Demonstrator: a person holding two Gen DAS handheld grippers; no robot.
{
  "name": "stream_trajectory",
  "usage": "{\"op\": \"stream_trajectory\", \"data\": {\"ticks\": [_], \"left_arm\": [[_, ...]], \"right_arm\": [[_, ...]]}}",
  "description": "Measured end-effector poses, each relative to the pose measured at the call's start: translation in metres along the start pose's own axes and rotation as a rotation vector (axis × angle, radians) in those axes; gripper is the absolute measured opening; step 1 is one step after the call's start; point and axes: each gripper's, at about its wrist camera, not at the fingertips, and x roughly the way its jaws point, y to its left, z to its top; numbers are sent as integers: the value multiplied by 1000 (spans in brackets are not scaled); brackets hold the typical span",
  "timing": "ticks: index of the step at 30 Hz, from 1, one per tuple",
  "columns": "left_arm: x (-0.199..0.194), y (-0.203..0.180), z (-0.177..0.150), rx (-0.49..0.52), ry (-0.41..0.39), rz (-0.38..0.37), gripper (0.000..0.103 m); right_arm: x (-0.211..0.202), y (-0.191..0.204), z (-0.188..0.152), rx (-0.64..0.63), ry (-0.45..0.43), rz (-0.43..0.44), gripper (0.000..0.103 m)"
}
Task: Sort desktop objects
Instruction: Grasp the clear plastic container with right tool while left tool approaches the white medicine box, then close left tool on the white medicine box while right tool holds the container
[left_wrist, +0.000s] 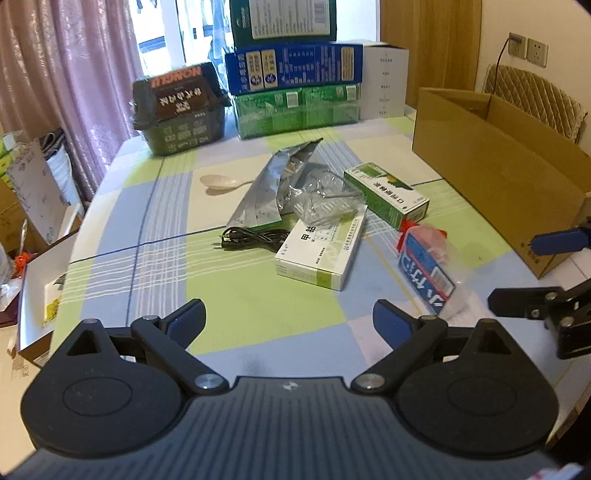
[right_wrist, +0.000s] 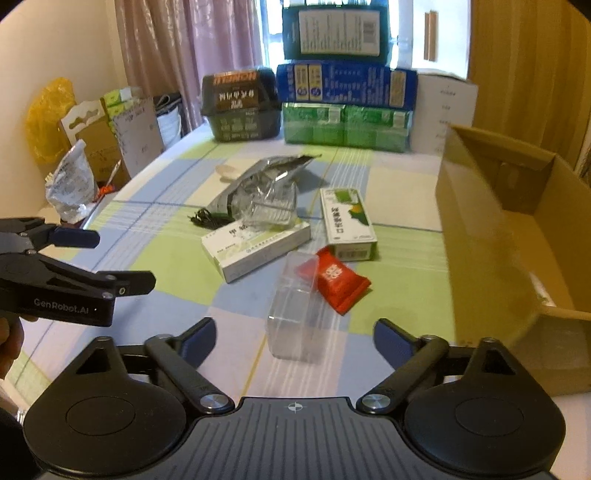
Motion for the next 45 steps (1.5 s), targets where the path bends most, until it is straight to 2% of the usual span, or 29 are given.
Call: {"op": "stream_trajectory", "data": {"ticks": [7, 9, 13, 15, 17, 26, 30, 36, 42, 45], "left_arm": [[39, 9, 3, 8, 5, -20, 95], [49, 8, 3, 19, 7, -28, 95], [66, 5, 7, 35, 2, -53, 95], [77, 5, 9, 40, 1, -72, 95], [86, 3, 13, 54, 0, -87, 95], [124, -2, 24, 95, 17, -146, 92], [127, -8, 24, 108, 40, -147, 71], [98, -30, 12, 87, 109, -126, 67], [49, -55, -12, 62, 140, -102, 67], [30, -67, -23, 65, 153, -116, 67]], "right_arm": [[44, -3, 4, 9, 59, 11, 67], [54, -3, 5, 11, 71, 10, 58], [69, -5, 7, 13, 84, 5, 46], [73, -8, 9, 17, 87, 6, 34], [75, -11, 10, 14, 80, -4, 28], [71, -27, 9, 19, 74, -30, 28], [69, -30, 8, 21, 74, -37, 28], [56, -31, 1, 22, 76, -45, 28], [29, -39, -17, 38, 81, -64, 28], [15, -40, -25, 47, 84, -66, 28]]}}
